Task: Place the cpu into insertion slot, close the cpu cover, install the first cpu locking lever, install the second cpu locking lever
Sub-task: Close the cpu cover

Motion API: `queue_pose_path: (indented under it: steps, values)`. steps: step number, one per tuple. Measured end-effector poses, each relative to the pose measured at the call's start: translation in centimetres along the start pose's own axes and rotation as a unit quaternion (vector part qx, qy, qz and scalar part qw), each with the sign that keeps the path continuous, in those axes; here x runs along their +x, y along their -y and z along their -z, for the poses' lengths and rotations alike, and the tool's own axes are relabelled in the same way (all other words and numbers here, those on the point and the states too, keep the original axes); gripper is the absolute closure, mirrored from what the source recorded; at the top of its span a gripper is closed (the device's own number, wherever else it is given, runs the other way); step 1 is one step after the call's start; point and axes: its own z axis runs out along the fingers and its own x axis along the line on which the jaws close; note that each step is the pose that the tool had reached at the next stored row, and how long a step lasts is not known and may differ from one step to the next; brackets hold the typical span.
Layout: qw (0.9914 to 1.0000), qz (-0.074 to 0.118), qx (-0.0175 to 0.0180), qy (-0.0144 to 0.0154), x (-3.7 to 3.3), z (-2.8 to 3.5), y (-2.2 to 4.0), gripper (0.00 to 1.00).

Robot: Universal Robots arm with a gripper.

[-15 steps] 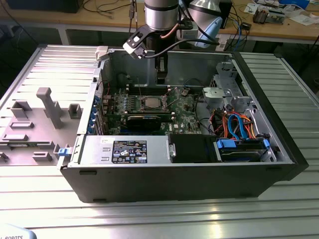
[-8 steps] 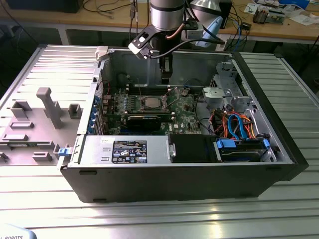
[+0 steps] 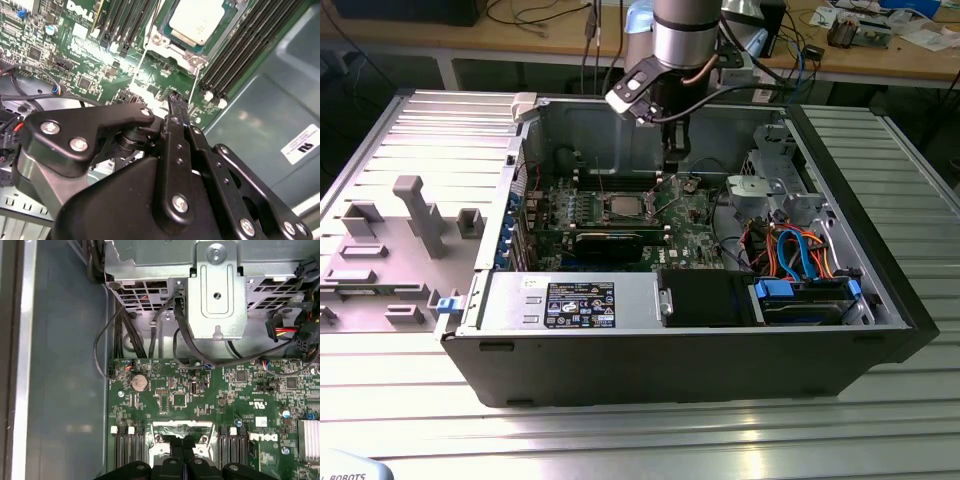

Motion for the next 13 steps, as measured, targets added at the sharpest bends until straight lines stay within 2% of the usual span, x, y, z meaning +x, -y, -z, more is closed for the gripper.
queue_pose_path:
  steps: [2,6,8,12,13]
  values:
    - [1.00000,0.000,0.0006,0.0006,-0.01,-0.32,-0.62,0.89]
    - [0.99998,0.003,0.0054,0.0010,-0.03,-1.17,-2.07,0.89]
    - [0.99989,0.013,0.0065,0.0006,-0.04,-1.33,-2.44,0.89]
    - [0.99987,0.014,0.0086,0.0006,-0.04,-1.64,-3.13,0.89]
    - [0.99985,0.014,0.0104,0.0005,-0.04,-1.78,-3.53,0.89]
